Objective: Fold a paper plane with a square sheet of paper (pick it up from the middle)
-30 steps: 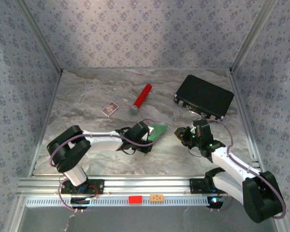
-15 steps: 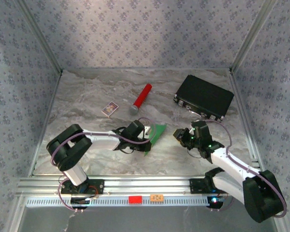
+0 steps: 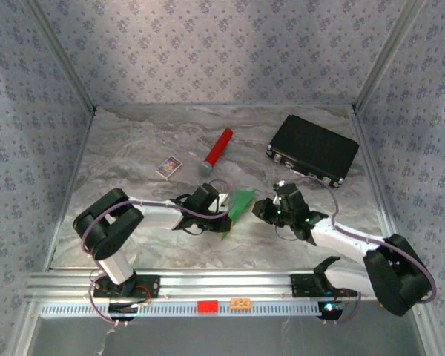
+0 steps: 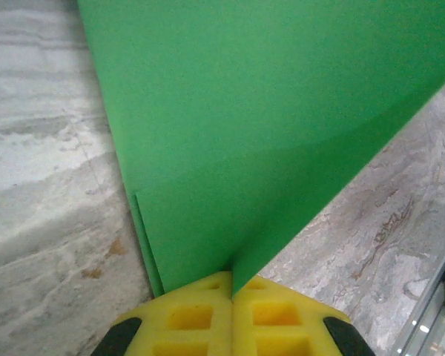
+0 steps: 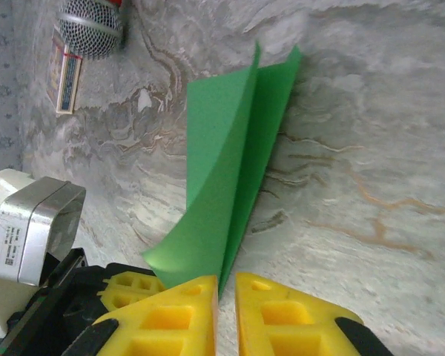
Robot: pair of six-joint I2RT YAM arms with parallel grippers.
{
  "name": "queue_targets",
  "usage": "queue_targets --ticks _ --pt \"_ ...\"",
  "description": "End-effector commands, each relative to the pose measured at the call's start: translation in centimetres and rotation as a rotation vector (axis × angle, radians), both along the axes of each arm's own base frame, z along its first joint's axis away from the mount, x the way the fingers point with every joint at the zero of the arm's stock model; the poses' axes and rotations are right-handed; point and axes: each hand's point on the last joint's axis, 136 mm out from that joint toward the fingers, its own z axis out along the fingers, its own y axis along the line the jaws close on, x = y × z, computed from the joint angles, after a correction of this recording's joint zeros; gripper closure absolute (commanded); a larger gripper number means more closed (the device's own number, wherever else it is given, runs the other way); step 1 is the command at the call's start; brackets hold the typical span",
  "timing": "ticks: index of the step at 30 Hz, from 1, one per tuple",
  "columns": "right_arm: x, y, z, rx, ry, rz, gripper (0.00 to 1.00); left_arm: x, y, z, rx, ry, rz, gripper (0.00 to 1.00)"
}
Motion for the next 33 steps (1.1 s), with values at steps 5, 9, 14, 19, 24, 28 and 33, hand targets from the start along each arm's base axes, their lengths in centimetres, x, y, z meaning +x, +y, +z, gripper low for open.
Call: queue_targets --ticks 5,9,14,19,24,28,33 --pt "0.8 5.0 1.3 0.086 -0.039 0.179 0.89 -0.8 0.1 -1.5 -0.021 0.112 -0.019 1.00" --pt "1.1 6.3 0.3 0.094 -0.023 0.211 0.90 -0.7 0.4 -1.6 -0.036 0.128 0.000 1.00" --pt "1.6 6.1 -1.0 0.091 0.006 0.193 0.91 -0.5 0.8 -1.5 -0.052 0.136 0.021 1.00" --pt "1.9 5.7 -1.5 0.094 0.011 0.183 0.91 -0.5 0.9 -1.6 -0.069 0.160 0.035 1.00" --pt "2.0 5.2 -2.0 0.099 0.033 0.182 0.91 -0.3 1.2 -1.7 -0.084 0.175 0.059 1.00" --pt "2.0 5.0 -2.4 0.103 0.044 0.183 0.91 -0.2 1.5 -1.9 -0.092 0.186 0.077 1.00" --pt "2.3 5.4 -2.1 0.120 0.042 0.197 0.91 -0.2 1.6 -2.1 -0.114 0.211 0.101 1.00"
